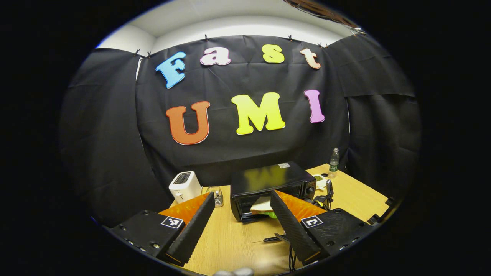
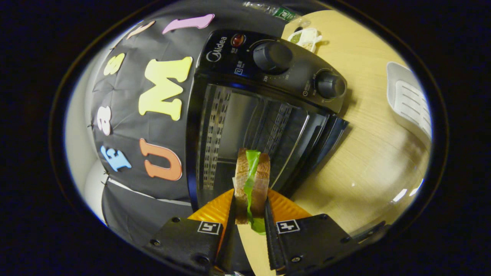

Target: Open the electric oven with the left hand, put the food in, and close the electric oven.

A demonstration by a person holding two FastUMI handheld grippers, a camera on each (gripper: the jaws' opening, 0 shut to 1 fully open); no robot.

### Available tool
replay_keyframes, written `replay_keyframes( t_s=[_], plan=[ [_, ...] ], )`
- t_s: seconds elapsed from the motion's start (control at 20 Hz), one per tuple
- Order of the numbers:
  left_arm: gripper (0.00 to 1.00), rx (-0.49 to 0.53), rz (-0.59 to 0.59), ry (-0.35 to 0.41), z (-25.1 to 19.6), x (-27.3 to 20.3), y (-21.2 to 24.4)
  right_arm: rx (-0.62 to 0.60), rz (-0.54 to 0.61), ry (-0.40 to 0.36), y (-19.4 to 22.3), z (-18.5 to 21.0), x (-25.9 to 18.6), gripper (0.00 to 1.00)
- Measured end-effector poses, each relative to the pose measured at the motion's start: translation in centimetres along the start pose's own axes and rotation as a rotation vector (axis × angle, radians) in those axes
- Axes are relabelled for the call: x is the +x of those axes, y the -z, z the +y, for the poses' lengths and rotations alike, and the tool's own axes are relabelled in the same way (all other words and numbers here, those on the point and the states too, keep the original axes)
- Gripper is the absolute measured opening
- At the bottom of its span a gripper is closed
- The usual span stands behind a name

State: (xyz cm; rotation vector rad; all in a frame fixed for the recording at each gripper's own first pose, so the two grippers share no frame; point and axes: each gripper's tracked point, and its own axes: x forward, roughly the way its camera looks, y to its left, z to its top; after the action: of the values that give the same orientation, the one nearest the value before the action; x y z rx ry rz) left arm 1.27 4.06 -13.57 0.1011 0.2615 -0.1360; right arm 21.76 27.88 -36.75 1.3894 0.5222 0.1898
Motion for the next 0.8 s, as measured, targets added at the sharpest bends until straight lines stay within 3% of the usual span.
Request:
replay_keyframes(
  t_s=[0.05, 0.1, 0.15, 0.25, 0.3, 0.45, 0.5, 0.55, 0.6, 0.65, 0.8],
  plan=[
    [0.95, 0.002, 0.006, -0.001, 0.0, 0.1, 0.3, 0.033, -0.027, -0.006, -0.3, 0.2, 0.7, 0.39],
    [0.95, 0.006, 0.012, 0.001, 0.0, 0.0, 0.6, 0.05, -0.042, -0.001, -0.6, 0.2, 1.6, 0.34],
    [0.95, 0.009, 0.014, 0.002, 0.1, 0.1, 0.8, 0.034, -0.061, 0.013, -0.8, -0.2, 2.2, 0.39],
    [0.95, 0.01, 0.022, 0.001, 0.3, 0.2, 1.1, 0.0, -0.072, 0.021, -0.8, -0.2, 3.1, 0.39],
    [0.95, 0.008, 0.024, -0.002, 0.4, 0.2, 1.2, 0.0, -0.084, 0.026, -1.0, -0.4, 3.3, 0.34],
    [0.95, -0.005, 0.033, -0.004, 0.5, 0.1, 1.6, -0.027, -0.108, 0.049, -1.4, -0.8, 3.7, 0.4],
    [0.95, -0.005, 0.033, -0.004, 0.5, 0.1, 1.6, -0.055, -0.113, 0.082, -1.6, -1.3, 3.8, 0.38],
    [0.95, -0.005, 0.034, -0.004, 0.6, 0.1, 1.4, -0.096, -0.117, 0.106, -1.7, -1.8, 3.8, 0.51],
    [0.95, -0.006, 0.035, -0.003, 0.5, 0.0, 1.7, -0.139, -0.128, 0.102, -2.4, -1.5, 3.7, 0.49],
    [0.95, -0.008, 0.038, -0.005, 0.5, -0.1, 1.8, -0.201, -0.123, 0.12, -2.4, -1.2, 3.4, 0.7],
    [0.95, -0.012, 0.031, -0.007, 0.6, 0.0, 1.7, -0.426, -0.116, 0.236, -3.0, -1.7, 2.6, 1.0]
  ],
)
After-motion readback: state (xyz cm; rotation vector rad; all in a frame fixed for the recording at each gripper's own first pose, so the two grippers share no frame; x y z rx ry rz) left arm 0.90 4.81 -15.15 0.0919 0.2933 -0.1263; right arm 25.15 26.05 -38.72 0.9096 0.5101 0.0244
